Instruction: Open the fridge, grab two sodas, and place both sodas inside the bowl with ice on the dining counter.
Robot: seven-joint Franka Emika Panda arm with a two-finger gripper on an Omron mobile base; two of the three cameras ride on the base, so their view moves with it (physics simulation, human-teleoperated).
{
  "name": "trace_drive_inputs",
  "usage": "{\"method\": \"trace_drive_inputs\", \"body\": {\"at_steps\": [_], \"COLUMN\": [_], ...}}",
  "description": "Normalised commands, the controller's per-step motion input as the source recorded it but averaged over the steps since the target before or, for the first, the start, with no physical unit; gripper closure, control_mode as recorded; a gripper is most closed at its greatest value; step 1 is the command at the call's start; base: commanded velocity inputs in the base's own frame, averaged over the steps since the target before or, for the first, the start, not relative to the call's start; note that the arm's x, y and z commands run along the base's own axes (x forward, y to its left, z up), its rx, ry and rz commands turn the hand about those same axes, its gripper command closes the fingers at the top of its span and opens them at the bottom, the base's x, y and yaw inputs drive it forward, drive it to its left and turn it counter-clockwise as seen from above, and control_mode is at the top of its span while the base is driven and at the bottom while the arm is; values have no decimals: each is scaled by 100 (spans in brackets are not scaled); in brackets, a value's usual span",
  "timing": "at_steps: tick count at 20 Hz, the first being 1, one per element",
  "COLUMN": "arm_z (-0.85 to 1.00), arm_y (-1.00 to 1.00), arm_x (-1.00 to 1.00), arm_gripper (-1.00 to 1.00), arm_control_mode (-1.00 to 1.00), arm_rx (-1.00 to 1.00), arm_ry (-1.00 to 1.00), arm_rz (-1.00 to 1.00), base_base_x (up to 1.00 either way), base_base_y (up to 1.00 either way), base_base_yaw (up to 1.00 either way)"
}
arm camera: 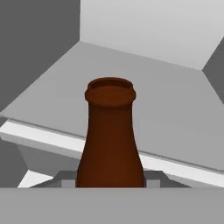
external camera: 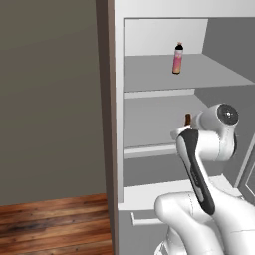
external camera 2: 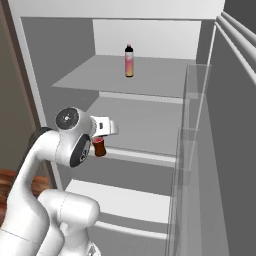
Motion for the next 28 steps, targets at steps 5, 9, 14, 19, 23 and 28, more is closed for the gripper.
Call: {"method": "trace_drive_inputs", "body": {"at_steps": [5, 9, 14, 19, 23, 28], "arm_z": [73, 69, 44, 0, -5, 0], "arm_y": [0, 0, 2, -8, -5, 0], "arm_x": [-73, -72, -65, -65, -42, -2], "arm_gripper": [100, 100, 100, 100, 100, 100], "arm_control_mode": [-100, -100, -100, -100, -100, 100], "arm_rx": [-3, -3, -6, -1, 0, -1], "arm_ry": [5, 7, 7, 0, 0, 0], "arm_rz": [0, 0, -2, -3, -3, 0], "base_base_x": [0, 0, 0, 0, 0, -10], "base_base_y": [0, 0, 0, 0, 0, 0], "base_base_yaw": [0, 0, 0, 0, 0, 0]}}
